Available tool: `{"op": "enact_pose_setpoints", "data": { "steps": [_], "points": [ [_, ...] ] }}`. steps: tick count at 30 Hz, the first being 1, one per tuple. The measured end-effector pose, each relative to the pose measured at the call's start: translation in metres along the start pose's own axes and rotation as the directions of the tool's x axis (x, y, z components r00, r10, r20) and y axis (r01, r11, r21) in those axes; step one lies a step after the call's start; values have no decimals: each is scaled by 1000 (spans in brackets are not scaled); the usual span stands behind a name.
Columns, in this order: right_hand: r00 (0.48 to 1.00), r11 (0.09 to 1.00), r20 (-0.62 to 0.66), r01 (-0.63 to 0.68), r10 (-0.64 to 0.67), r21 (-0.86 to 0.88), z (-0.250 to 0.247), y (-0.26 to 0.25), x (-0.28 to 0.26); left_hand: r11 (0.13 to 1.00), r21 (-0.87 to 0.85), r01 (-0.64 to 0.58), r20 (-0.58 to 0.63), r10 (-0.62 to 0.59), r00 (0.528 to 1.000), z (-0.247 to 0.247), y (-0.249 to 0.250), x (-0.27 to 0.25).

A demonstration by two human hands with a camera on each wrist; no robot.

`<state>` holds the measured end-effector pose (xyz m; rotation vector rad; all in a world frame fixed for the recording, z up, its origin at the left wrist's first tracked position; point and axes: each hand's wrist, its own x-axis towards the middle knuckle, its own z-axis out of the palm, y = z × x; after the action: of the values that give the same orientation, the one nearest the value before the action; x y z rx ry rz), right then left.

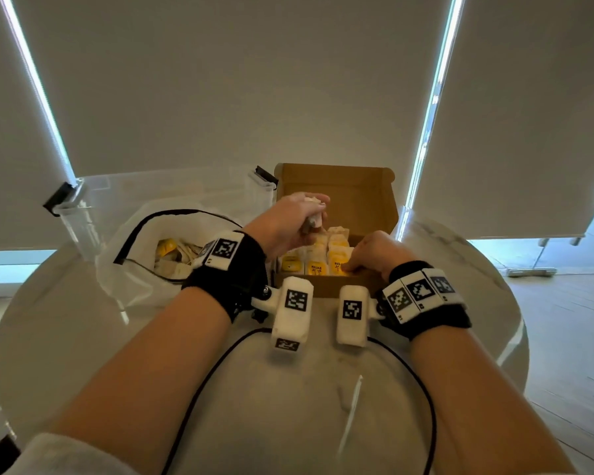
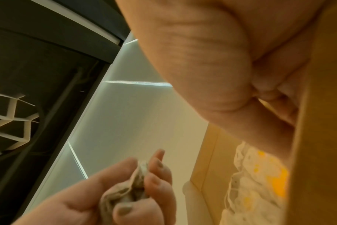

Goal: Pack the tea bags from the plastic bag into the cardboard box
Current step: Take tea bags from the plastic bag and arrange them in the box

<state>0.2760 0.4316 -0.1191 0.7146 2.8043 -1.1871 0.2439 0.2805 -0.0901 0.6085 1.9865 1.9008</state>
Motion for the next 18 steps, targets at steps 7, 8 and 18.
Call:
{"op": "enact_pose_setpoints", "data": {
  "steps": [7, 8, 18],
  "points": [
    [984, 963, -99, 169, -151, 208, -9, 3, -14, 897, -414, 157, 120, -117, 986, -7, -25, -10],
    [974, 942, -107, 222, -201, 252, -9, 1, -18, 886, -435, 158, 120, -117, 986, -8, -26, -11],
    [935, 867, -113, 355, -337, 351, 10, -12, -24, 884, -442, 151, 111, -113, 987, -11, -26, -14]
  ]
}}
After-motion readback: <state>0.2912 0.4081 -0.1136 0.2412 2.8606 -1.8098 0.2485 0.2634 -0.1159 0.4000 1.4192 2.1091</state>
